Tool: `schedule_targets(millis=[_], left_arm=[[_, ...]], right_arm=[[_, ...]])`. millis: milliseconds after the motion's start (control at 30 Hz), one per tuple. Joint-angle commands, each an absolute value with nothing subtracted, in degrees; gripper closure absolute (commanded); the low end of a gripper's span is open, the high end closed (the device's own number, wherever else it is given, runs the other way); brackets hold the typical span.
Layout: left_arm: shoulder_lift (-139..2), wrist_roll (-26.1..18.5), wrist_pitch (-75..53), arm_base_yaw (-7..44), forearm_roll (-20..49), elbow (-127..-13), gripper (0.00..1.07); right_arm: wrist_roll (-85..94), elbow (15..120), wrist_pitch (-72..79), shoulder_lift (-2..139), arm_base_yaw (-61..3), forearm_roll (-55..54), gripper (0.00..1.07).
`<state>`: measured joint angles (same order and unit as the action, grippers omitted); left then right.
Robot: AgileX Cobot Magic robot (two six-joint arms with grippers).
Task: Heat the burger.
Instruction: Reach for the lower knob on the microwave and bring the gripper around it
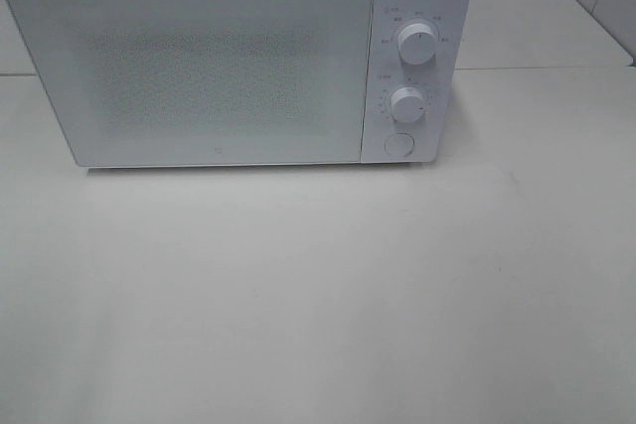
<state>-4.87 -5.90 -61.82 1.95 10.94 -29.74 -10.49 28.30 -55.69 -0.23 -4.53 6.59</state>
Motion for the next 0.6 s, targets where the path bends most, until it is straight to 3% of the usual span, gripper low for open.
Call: schedule_targets(millis=[33, 600], left_arm=[[0.1, -6.0, -61.2, 1.7, 11.1, -29.6, 0.07], [1.7, -6.0, -61.2, 1.7, 10.8, -29.6, 0.07]], right_arm=[[-10.3, 28.2, -55.3, -1.8, -4.1, 6.7, 0.33], [-10.3, 28.2, -55.3, -1.5, -4.1, 6.6, 0.33]])
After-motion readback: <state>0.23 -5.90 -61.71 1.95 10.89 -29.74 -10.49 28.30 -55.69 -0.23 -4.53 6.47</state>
